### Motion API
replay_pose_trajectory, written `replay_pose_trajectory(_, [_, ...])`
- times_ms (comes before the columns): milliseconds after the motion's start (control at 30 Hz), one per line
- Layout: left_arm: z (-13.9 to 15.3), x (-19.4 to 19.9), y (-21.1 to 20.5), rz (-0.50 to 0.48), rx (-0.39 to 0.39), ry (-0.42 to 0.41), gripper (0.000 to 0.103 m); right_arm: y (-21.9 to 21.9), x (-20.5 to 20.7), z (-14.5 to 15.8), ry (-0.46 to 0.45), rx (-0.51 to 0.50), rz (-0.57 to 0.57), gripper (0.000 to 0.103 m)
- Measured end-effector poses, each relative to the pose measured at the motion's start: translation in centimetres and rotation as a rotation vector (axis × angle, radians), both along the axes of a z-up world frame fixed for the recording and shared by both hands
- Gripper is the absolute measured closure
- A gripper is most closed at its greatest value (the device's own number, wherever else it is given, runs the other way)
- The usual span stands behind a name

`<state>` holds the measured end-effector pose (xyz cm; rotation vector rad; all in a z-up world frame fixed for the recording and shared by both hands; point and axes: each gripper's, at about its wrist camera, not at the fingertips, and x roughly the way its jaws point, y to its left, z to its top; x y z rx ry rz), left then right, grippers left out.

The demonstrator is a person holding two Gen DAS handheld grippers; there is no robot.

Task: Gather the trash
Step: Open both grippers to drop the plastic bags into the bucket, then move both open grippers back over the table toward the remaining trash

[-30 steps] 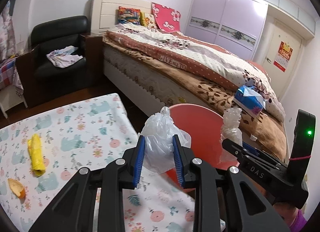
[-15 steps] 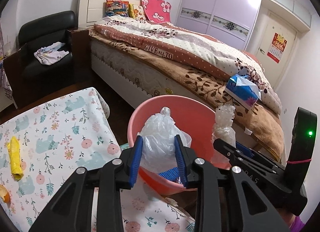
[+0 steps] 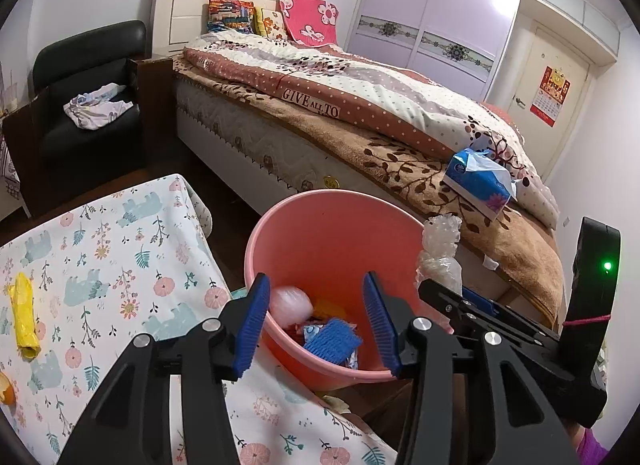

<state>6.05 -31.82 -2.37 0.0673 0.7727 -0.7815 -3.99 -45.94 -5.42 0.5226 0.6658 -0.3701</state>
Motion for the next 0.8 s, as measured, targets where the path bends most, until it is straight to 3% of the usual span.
replay_pose_trajectory(267, [0.4,-0.6,0.9,0.003,-0.007,-0.006,0.050,0.4,-0.1,0.2,-0.005,0.018,0.013,0.053])
replay_pose_trajectory(800, [1.1,-0.7,5.4,0.088,-0.022,-0.014,0.050,3.3,0.2,1.5,0.005,-0.025,0.065,0.053])
